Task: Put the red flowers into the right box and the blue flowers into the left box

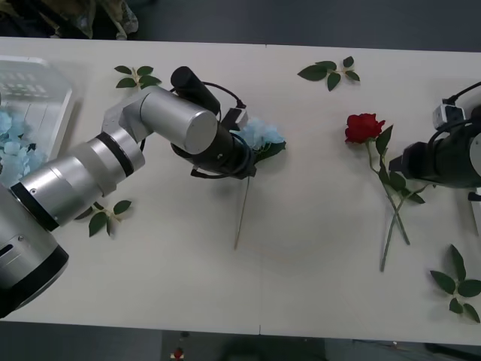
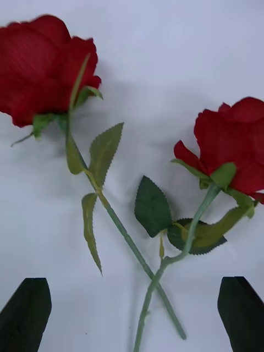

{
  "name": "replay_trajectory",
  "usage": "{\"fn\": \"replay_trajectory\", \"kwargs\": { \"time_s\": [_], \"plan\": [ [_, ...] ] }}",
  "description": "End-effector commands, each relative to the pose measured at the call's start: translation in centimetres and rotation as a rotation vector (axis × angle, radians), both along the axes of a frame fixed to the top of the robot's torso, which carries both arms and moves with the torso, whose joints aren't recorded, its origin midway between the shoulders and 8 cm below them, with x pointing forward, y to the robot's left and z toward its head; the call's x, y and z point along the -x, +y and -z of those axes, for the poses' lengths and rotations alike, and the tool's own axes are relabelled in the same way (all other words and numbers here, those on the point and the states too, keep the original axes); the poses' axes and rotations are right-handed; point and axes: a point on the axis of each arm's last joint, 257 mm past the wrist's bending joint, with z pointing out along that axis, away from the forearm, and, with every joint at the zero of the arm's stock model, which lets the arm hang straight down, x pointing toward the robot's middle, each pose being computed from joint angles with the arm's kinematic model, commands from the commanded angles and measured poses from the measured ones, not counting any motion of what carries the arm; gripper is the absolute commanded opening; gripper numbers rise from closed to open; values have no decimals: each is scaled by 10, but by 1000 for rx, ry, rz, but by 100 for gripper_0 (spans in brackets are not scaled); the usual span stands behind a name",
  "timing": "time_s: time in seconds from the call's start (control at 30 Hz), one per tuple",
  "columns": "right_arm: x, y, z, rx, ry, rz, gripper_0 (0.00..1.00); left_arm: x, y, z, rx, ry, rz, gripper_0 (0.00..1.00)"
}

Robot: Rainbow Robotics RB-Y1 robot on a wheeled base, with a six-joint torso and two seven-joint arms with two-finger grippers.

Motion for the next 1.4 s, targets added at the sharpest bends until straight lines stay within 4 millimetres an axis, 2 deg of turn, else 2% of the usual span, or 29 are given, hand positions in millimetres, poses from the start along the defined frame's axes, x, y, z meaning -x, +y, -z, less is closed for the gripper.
{"fn": "replay_trajectory", "kwargs": {
  "time_s": [0.03, 0.27, 0.5, 0.7, 0.73, 0.77, 0.8, 0.83, 0.87, 1.4],
  "plan": [
    [-1, -13, -10, 50, -18, -23, 89, 1, -7, -1, 1, -2, -16, 68],
    [4, -16, 5, 16, -13, 15, 89, 0, -10, 4, -10, -26, -2, 66],
    [0, -16, 21, -38, -26, 116, 89, -1, -7, 9, -32, -38, 4, 56],
    [-8, -22, 33, -73, -40, 161, 89, -1, -5, 10, -42, -42, 5, 53],
    [-8, -25, 36, -73, -37, 169, 89, -1, -5, 10, -41, -43, 4, 48],
    [-9, -27, 38, -73, -39, 174, 89, -2, -5, 10, -42, -45, 6, 35],
    [-9, -28, 40, -80, -40, 182, 89, -2, -4, 10, -45, -45, 5, 18],
    [-10, -29, 42, -84, -40, 187, 89, -2, -4, 10, -46, -46, 5, 6],
    [-12, -30, 44, -89, -44, 192, 89, -2, -3, 10, -48, -47, 4, 0],
    [-20, -39, 60, -122, -62, 244, 89, -6, 2, 11, -67, -63, 3, 0]
  ]
}}
